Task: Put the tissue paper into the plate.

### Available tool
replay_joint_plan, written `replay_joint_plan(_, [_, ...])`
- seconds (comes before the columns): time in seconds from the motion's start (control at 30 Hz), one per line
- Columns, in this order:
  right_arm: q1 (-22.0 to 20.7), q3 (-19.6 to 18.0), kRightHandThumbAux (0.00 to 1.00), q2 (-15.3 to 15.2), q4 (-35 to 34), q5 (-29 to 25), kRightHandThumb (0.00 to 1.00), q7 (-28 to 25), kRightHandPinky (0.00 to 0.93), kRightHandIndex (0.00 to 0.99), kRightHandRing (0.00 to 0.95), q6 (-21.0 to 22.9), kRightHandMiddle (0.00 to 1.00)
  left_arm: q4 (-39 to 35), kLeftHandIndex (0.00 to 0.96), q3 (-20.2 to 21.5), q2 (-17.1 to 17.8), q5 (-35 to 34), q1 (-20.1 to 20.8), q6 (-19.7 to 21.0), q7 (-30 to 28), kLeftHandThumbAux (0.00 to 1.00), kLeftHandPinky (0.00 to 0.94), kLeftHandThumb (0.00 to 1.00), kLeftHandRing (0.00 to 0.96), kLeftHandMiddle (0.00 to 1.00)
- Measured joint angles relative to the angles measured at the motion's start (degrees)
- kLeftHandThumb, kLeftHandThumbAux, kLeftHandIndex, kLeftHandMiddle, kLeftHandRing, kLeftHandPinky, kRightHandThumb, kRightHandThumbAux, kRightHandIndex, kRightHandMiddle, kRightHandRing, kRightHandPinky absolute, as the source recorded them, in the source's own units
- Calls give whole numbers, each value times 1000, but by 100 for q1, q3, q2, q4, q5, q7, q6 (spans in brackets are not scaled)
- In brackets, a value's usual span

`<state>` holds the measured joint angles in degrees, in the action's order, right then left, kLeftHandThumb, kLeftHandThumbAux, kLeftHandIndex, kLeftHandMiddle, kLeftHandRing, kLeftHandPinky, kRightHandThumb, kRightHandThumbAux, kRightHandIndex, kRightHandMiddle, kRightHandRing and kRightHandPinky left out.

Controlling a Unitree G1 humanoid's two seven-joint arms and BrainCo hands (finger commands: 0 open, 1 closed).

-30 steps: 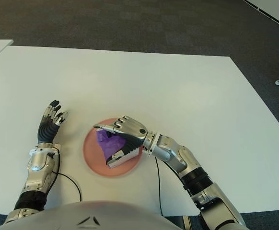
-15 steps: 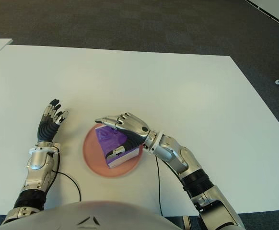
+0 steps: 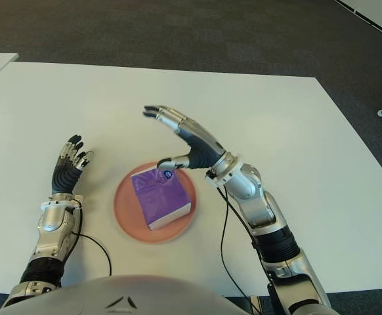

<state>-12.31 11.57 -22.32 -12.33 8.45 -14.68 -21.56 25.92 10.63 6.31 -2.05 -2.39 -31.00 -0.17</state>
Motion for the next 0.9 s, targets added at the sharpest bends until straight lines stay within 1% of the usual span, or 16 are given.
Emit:
replay_joint_plan(0.07, [-103, -158, 201, 145, 266, -20, 248, 167, 0, 0, 0, -118, 0, 0, 0, 1, -2, -12, 8, -15, 0, 557, 0, 0, 0, 0])
replay_joint_plan(0.17, [-321, -371, 222, 383, 829, -124, 240, 419, 0, 0, 0, -464, 0, 6, 0, 1, -2, -20, 21, -21, 0, 556, 0, 0, 0, 0])
replay_joint_plan(0.23, [-409, -493, 237, 519, 1078, -235, 229, 518, 0, 0, 0, -631, 0, 8, 0, 0, -2, -24, 32, -20, 0, 556, 0, 0, 0, 0])
replay_joint_plan(0.27, [-459, -556, 280, 589, 1217, -292, 190, 563, 0, 0, 0, -736, 0, 7, 0, 0, -2, -27, 31, -20, 0, 557, 0, 0, 0, 0])
replay_joint_plan(0.37, [-690, -786, 344, 796, 1697, -467, 145, 732, 0, 0, 0, -1015, 0, 7, 0, 1, -4, -39, 30, -18, 0, 558, 0, 0, 0, 0])
replay_joint_plan(0.47, [-909, -1110, 395, 1063, 2022, -838, 87, 957, 0, 0, 0, -1029, 0, 10, 0, 1, -5, -64, 51, -15, 0, 560, 0, 0, 0, 0])
replay_joint_plan(0.57, [-964, -1306, 415, 1362, 1997, -1506, 47, 968, 0, 0, 0, -921, 0, 12, 0, 1, -6, -83, 56, -18, 0, 561, 0, 0, 0, 0])
replay_joint_plan(0.67, [-932, -1393, 417, 1566, 1910, -1960, 17, 888, 0, 0, 0, -800, 0, 29, 0, 1, -6, -85, 70, -18, 0, 561, 0, 0, 0, 0])
replay_joint_plan(0.8, [-865, -1514, 408, 1797, 1838, -2343, 3, 827, 0, 0, 0, -694, 0, 59, 0, 0, -6, -87, 95, -18, -1, 562, 0, 0, 0, 0])
replay_joint_plan(0.9, [-785, -1654, 402, 1910, 1732, -2471, 1, 868, 0, 0, 0, -626, 0, 58, 0, 0, -6, -118, 101, -18, -2, 564, 0, 0, 0, 0])
